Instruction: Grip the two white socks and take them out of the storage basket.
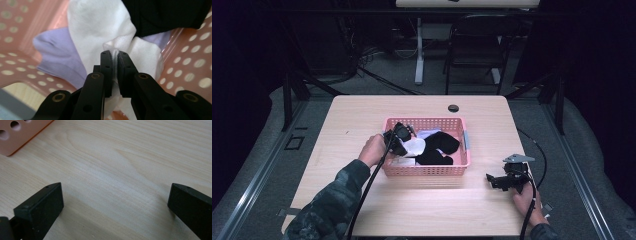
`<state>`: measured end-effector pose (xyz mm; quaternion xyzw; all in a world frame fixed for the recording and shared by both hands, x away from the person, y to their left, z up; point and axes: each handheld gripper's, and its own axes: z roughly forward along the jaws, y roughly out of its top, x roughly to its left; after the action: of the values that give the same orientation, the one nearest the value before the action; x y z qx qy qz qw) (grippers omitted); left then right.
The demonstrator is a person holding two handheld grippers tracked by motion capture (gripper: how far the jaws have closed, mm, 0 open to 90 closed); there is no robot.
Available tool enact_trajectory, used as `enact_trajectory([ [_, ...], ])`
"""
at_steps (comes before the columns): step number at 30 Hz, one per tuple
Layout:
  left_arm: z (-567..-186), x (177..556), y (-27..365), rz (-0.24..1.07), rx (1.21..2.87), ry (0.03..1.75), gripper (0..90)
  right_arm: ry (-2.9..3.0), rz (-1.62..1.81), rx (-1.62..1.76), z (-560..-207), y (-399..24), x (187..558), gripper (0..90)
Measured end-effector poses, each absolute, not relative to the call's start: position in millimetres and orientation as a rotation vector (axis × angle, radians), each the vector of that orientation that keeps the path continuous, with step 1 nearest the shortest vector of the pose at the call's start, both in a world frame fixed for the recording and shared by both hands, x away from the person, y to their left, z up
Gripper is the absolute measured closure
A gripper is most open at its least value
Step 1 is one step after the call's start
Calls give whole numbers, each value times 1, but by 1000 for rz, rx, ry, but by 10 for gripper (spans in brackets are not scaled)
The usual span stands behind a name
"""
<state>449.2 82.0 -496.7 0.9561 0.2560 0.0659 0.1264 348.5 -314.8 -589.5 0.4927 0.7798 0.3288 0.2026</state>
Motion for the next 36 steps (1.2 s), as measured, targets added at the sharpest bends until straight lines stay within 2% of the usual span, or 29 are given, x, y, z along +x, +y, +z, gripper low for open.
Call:
enact_trajectory([
  [29,-382,441,109,351,2529,690,845,2177,916,1374,-590,-315,349,0],
  [36,-356,439,127,396,2475,705,844,2178,914,1377,-589,-315,348,0],
])
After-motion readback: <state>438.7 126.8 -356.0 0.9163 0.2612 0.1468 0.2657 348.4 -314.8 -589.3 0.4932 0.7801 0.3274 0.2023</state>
